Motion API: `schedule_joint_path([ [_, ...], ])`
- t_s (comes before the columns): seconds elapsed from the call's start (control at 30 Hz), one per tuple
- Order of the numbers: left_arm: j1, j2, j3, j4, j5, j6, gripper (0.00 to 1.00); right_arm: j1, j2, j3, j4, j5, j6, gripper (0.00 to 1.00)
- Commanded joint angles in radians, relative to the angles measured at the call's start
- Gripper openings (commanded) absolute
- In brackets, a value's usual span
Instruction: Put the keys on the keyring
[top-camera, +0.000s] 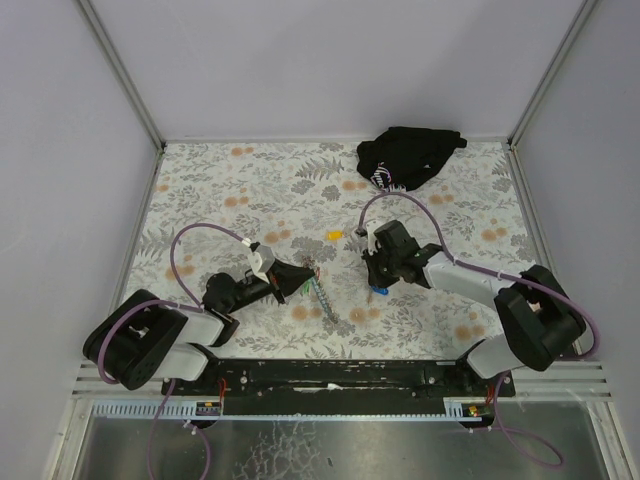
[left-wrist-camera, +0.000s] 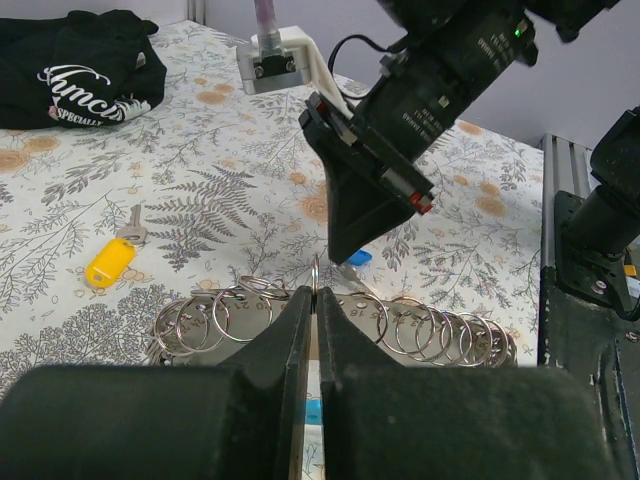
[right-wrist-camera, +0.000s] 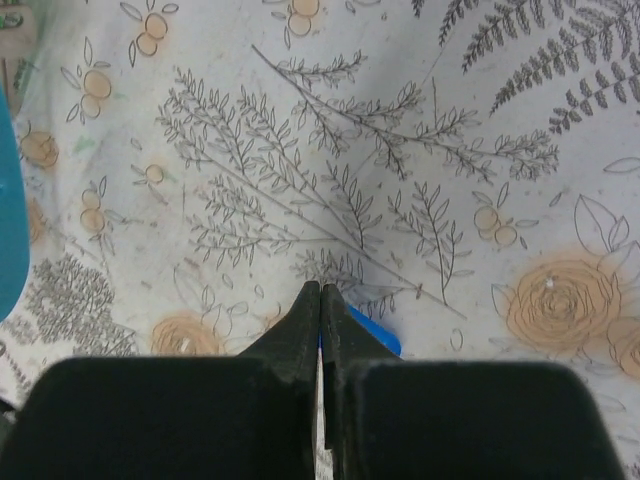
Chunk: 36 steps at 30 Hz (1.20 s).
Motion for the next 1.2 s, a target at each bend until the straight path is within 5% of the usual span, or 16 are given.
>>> schedule_joint_path([
  [0.0, 0.004, -0.007, 0.008, 0.056, -0.02, 0.027, 0.0, 0.01, 0.025, -0.052, 0.305, 0.029, 0.016, 0.0],
  [0.2, 0.003, 0.015, 0.013, 0.064, -0.019, 0.03, 0.0, 0.01, 0.074, -0.112, 0.516, 0.017, 0.02, 0.0],
  [0.43, 0.005, 0.018, 0.013, 0.07, -0.023, 0.032, 0.0, 0.012, 0.119, -0.117, 0.495, 0.023, 0.019, 0.04],
  [0.8, 0.005, 0.005, 0.008, 0.064, -0.029, 0.032, 0.0, 0.012, 0.061, 0.117, 0.013, 0.031, 0.001, 0.33],
  [1.17, 0.005, -0.004, 0.005, 0.056, -0.033, 0.033, 0.01, 0.012, 0.245, 0.396, -0.371, -0.012, -0.112, 0.4],
])
